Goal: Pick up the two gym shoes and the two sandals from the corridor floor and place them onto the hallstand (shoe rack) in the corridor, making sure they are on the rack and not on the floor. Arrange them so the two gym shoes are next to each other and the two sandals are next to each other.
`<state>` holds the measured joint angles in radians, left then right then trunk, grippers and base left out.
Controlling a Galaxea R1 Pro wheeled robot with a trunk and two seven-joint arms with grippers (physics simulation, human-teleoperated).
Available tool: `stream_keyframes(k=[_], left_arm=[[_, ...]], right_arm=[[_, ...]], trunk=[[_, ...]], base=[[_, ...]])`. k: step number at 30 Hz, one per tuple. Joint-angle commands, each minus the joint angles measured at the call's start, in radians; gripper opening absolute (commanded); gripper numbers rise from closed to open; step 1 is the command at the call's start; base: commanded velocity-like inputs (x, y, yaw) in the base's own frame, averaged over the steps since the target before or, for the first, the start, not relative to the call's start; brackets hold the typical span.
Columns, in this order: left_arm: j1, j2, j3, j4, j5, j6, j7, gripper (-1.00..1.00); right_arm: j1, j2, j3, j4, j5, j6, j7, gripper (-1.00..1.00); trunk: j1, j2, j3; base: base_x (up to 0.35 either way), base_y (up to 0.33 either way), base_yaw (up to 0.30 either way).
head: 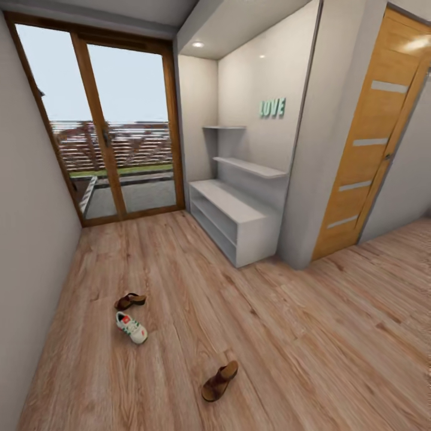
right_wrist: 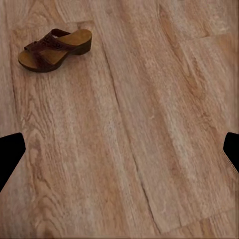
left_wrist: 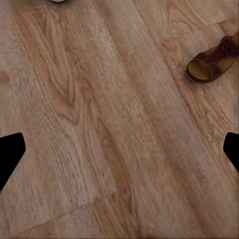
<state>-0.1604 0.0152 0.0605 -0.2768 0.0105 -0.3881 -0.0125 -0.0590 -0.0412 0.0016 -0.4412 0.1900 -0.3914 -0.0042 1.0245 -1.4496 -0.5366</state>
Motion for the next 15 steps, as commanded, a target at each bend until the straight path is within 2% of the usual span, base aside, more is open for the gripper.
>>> stream_keyframes(k=[1, 8, 15], left_arm=[[0.0, 0.0, 0.003, 0.001, 0.001, -0.003, -0.001, 1.0], [-0.001, -0.001, 0.002, 0.0, 0.0, -0.003, -0.001, 1.0], [-0.001, -0.001, 0.002, 0.0, 0.0, -0.003, -0.001, 1.0]], right_arm=[[-0.001, 0.0, 0.0, 0.001, 0.005, -0.003, 0.0, 1.0], [-0.001, 0.0, 0.0, 0.001, 0.005, -0.003, 0.0, 1.0], [-0.001, 0.0, 0.0, 0.001, 0.005, -0.003, 0.0, 1.0]], trunk=[[0.001, 0.0, 0.0], [0.001, 0.0, 0.004], [0.001, 0.0, 0.008]], base=[[0.32, 0.0, -0.226], [0.317, -0.021, -0.242], [0.289, -0.12, -0.252]])
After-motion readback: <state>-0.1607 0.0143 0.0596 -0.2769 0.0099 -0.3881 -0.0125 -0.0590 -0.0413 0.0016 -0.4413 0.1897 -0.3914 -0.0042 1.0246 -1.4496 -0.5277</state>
